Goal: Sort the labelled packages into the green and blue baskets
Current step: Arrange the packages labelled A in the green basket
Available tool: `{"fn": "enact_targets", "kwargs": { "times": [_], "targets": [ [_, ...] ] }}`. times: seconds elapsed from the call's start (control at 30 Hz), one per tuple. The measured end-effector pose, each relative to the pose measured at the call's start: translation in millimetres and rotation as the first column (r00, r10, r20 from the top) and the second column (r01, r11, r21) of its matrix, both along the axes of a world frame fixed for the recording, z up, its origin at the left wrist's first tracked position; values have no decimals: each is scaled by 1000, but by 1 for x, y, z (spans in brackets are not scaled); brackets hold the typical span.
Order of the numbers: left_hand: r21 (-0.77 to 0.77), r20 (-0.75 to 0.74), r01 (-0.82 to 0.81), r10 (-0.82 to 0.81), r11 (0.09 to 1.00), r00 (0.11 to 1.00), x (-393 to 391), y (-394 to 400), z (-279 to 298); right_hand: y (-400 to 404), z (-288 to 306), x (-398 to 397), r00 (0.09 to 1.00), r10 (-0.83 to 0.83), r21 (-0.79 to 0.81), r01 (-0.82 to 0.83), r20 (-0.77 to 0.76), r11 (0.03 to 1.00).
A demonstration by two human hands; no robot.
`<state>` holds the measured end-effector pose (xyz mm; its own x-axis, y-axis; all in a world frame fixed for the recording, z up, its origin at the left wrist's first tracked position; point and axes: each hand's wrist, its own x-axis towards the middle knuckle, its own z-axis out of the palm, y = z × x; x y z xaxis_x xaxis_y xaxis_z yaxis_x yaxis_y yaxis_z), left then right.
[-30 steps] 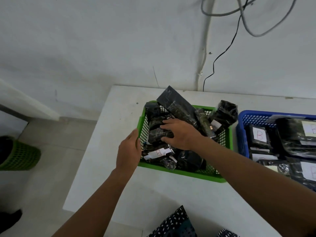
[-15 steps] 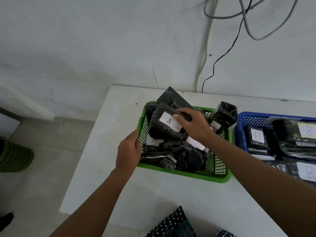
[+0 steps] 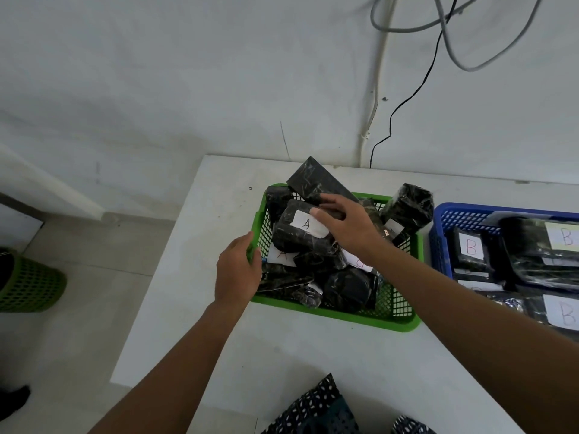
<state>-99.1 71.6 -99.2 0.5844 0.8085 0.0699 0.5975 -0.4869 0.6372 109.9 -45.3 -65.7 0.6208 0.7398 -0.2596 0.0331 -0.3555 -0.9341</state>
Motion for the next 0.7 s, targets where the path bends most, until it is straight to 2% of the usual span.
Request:
{"fn": "enact_targets", "kwargs": {
  "times": [0.1,0.23,0.37,0.43,0.47,0.53,0.6,0.7],
  "targets": [
    [-15,-15,-13,13,1000,1000,1,1,0,-5,1,-10,971,9,-85,12,241,996],
    [-4,-2,-5,5,1000,1000,-1,-1,0,-42,-2,-38,884,-174,-69,225,433,972],
    [-12,-3,8,-8,1000,1000,-2,-4,-3,-73,-22,-50,842,-20,-327,231,539,916],
    [-23,-13,15,-15,1000,1000,-1,-4,-4,-73,-26,-52,819,67,-375,187,570,908],
    [-27,-17,20,-20,999,1000,-1,-4,-4,-69,-28,-53,812,93,-386,169,576,907],
    [-46,-26,20,-21,999,999,0,-9,-4,-62,-26,-55,867,67,-401,159,494,902],
    [-47,-28,12,-14,999,1000,-1,-18,-2,-57,-19,-54,934,-44,-394,191,354,899],
    [66,51,92,-95,994,994,-2,-31,3,-60,-9,-48,946,-220,-303,287,237,909]
  ]
}}
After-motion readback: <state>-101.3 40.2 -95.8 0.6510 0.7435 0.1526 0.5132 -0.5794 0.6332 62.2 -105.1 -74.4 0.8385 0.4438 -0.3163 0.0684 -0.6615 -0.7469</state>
